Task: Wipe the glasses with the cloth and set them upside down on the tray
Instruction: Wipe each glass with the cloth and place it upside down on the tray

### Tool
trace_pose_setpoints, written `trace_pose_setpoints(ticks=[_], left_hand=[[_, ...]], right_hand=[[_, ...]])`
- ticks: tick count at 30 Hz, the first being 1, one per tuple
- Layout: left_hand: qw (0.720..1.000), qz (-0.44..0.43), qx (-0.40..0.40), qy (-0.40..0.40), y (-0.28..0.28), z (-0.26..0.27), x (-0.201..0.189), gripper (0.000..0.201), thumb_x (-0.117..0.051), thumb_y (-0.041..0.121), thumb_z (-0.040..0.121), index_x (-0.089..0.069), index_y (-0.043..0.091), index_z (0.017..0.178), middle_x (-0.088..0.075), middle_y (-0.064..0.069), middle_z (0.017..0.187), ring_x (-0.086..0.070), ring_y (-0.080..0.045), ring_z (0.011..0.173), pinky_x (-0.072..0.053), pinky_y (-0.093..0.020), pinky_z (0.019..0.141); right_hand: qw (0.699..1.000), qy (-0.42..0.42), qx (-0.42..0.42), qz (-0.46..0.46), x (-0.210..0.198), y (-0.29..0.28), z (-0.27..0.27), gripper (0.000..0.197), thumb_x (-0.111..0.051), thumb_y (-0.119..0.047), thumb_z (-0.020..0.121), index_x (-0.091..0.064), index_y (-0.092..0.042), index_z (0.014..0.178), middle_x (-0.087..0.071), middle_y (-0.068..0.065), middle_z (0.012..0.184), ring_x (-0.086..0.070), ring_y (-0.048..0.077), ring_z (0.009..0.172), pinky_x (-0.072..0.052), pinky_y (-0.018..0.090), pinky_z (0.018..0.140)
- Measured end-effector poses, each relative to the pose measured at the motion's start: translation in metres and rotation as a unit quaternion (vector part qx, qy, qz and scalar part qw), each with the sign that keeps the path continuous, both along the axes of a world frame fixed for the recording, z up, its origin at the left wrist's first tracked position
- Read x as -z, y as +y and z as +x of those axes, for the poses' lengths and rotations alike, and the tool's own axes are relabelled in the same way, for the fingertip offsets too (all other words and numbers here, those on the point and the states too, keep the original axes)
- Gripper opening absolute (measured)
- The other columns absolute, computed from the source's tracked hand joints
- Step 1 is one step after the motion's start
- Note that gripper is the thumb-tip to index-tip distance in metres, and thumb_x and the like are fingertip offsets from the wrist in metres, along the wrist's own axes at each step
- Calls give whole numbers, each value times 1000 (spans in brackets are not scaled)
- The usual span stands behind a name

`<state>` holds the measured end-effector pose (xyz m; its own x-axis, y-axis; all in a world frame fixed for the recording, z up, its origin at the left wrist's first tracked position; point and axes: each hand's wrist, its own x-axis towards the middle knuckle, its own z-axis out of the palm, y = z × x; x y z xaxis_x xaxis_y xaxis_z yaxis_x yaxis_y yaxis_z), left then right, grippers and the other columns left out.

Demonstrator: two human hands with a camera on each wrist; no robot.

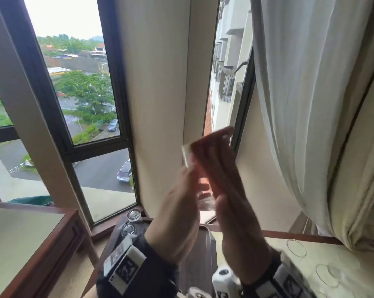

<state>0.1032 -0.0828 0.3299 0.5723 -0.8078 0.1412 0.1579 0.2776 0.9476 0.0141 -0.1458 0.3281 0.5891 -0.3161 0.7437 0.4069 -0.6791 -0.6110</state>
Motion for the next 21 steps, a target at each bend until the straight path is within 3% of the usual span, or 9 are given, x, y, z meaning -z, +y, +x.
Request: trace_pose_setpoints(ticks=[2,4,7,9,11,13,15,18,21], left_hand=[[999,-30,2,33,4,11,-8,55,-39,59,106,-82,24,111,-76,-13,124,-69,-29,123,-44,-54,114],[998,-42,7,43,6,23,-13,48,-48,66,102,-73,28,115,-73,-17,123,-71,-31,115,-50,-52,107],[999,-52,13,10,4,26,-8,53,-54,65,92,-56,27,129,-64,-13,110,-64,-30,95,-60,-42,82],[998,-60,30,-20,4,18,-4,54,-51,61,94,-52,24,133,-67,-5,96,-66,-24,88,-60,-39,82],[997,-51,37,-50,0,12,2,54,-49,64,92,-51,29,134,-71,3,96,-68,-13,88,-59,-35,87],[997,-30,23,-66,-4,8,7,55,-47,71,90,-52,34,132,-71,5,109,-68,-8,95,-57,-33,90],[998,-4,13,-67,-9,7,14,52,-41,68,102,-54,30,135,-71,-3,125,-69,-16,114,-58,-39,99],[1000,-16,10,-9,-4,19,11,34,-31,38,117,-59,25,131,-74,-1,129,-72,-4,113,-59,-24,93],[998,-33,-15,42,2,31,3,43,-43,59,109,-57,26,133,-70,-15,132,-73,-23,118,-57,-46,103]], right_hand=[[999,16,11,-41,22,8,-1,59,-22,-39,108,-33,-3,154,-14,11,169,-5,35,156,-11,62,124],[1000,21,12,-16,47,8,-2,63,-21,-47,108,-32,-8,156,-19,7,168,-9,31,156,-13,54,125],[990,25,26,137,51,2,-2,57,-28,-67,101,-38,-43,152,-52,-13,150,-46,22,141,-34,34,119],[990,25,32,137,34,-13,0,55,-27,-67,101,-48,-42,145,-63,-14,136,-59,16,126,-45,29,110],[992,23,-5,120,7,-25,1,62,-25,-53,103,-37,-20,154,-49,8,153,-47,26,141,-39,50,116],[998,11,-3,69,-14,-28,4,58,-22,-36,104,-24,-21,160,-29,6,165,-23,29,153,-23,61,121],[999,27,40,4,-15,-19,10,53,-19,-39,106,-23,-29,158,-24,3,167,-17,27,155,-20,61,121],[988,58,88,-113,12,-1,9,64,-12,-48,108,-30,-13,158,-17,2,169,-12,26,156,-18,56,124],[993,58,62,-85,35,8,0,64,-14,-42,108,-31,0,154,-12,8,169,-6,33,156,-13,59,124]])
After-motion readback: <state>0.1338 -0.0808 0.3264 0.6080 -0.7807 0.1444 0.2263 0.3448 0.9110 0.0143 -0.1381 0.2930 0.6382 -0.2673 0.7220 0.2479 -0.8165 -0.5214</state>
